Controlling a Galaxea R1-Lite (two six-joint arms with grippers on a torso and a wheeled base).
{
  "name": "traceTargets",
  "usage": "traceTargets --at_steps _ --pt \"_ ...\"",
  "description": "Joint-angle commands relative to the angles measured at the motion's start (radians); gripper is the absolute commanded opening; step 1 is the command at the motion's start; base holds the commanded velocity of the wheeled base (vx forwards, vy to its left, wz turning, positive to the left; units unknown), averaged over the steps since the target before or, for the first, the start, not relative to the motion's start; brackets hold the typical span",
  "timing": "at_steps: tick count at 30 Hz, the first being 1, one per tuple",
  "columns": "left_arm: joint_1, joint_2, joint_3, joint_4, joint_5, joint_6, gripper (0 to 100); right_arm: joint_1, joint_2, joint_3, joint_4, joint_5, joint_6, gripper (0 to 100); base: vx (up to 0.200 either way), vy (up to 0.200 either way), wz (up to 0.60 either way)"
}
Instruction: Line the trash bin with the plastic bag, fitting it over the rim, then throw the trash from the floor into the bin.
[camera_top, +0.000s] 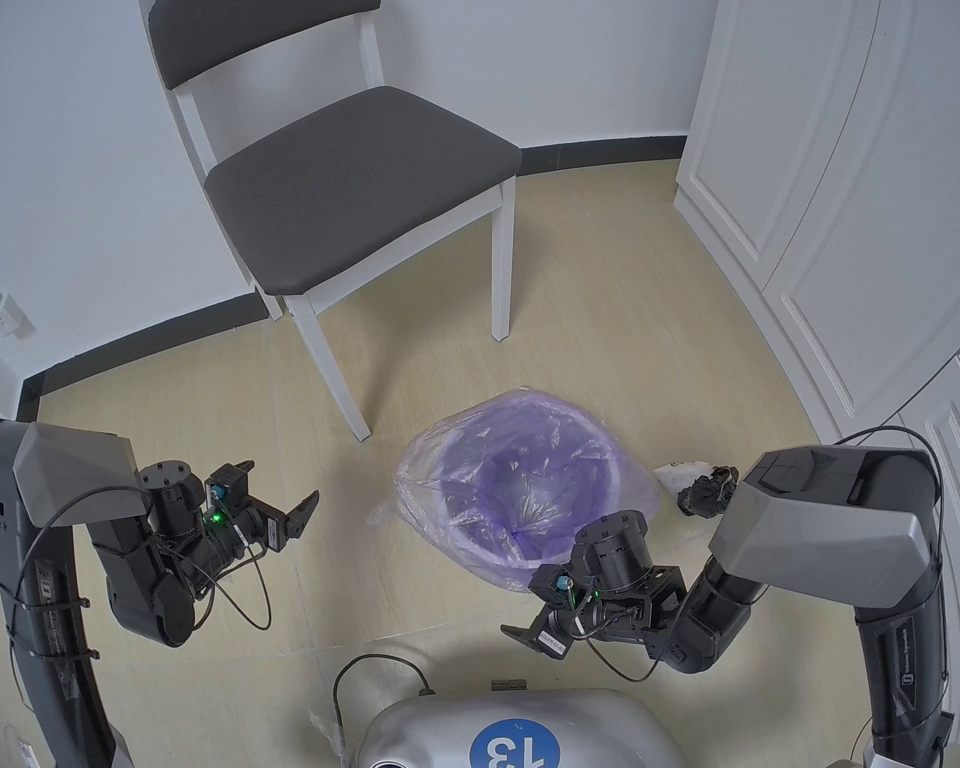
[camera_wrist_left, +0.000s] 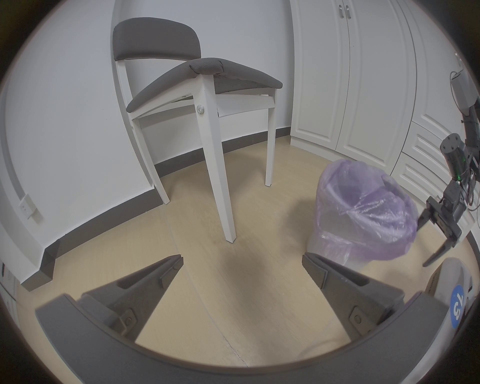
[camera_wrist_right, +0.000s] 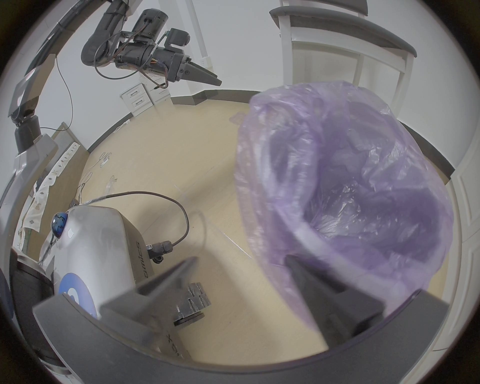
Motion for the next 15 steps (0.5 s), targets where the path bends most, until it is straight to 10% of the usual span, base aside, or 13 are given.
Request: traceTargets --at_steps 1,15 --pt "0.002 -0.011 0.001 -0.018 -0.002 -0.004 100 0.000 -0.049 0.021 0.004 0.000 0.000 100 0.000 0.000 0.00" --pt "0.000 -0.025 0.013 -0.018 -0.004 -0.012 100 0.008 -0.201 0.102 0.010 0.012 -0.001 100 0.000 0.000 0.00"
